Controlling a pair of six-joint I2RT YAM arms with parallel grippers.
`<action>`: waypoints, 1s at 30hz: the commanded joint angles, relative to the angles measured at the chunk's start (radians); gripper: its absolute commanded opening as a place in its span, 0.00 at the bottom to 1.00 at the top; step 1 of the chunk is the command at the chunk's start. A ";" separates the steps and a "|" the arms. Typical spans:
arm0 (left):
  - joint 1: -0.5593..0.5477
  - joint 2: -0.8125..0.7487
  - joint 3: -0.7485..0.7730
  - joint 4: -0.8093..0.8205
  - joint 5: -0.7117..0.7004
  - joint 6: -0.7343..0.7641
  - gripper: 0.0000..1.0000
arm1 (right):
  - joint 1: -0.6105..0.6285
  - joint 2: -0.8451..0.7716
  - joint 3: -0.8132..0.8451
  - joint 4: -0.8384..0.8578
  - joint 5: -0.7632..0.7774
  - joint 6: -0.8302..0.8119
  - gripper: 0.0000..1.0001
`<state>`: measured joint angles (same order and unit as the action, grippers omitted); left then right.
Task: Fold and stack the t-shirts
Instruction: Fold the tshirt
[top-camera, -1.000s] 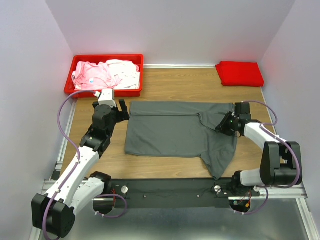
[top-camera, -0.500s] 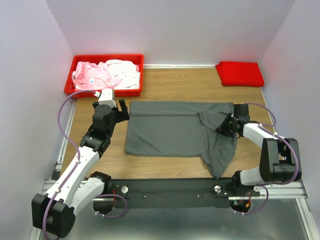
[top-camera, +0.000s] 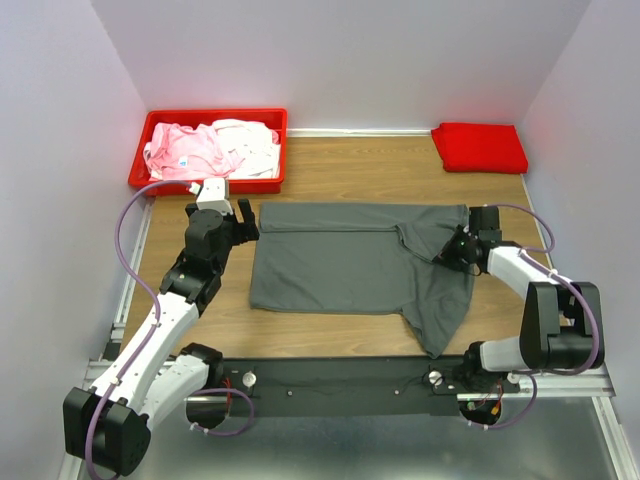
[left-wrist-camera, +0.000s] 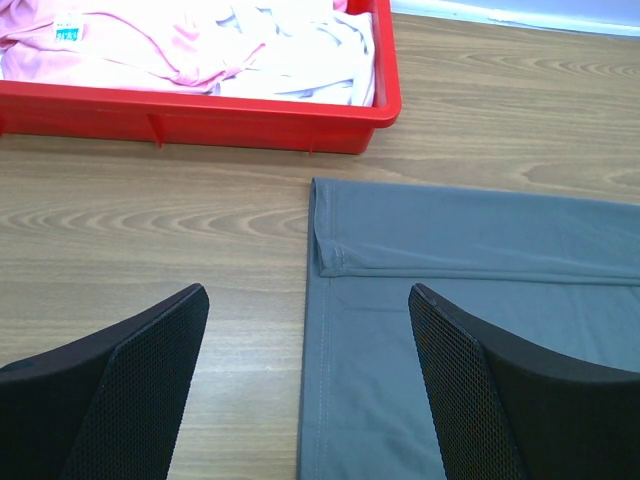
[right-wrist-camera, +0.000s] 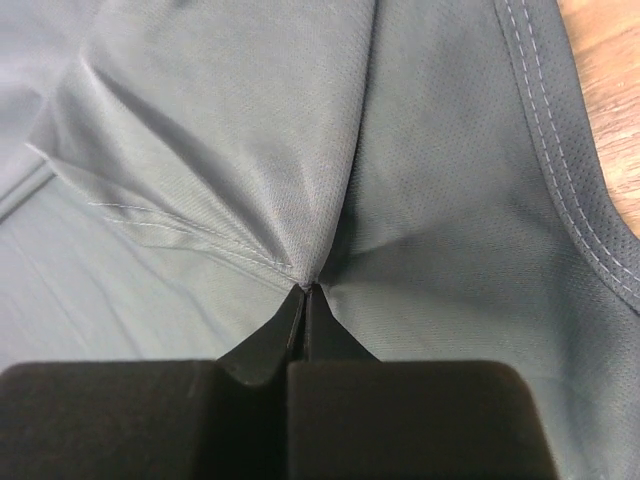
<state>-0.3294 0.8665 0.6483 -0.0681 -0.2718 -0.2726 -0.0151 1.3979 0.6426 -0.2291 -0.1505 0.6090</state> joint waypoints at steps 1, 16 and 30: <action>0.001 0.000 0.002 0.019 0.019 0.010 0.89 | -0.005 -0.036 0.034 -0.055 -0.009 -0.008 0.01; 0.001 0.012 0.004 0.016 0.019 0.012 0.89 | -0.005 0.004 0.012 -0.113 -0.023 -0.021 0.13; 0.003 0.152 0.036 -0.009 0.120 -0.062 0.82 | -0.055 -0.005 0.310 -0.152 0.169 -0.135 0.48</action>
<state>-0.3290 0.9466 0.6498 -0.0685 -0.2272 -0.2901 -0.0257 1.3415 0.8703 -0.3950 -0.0643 0.5095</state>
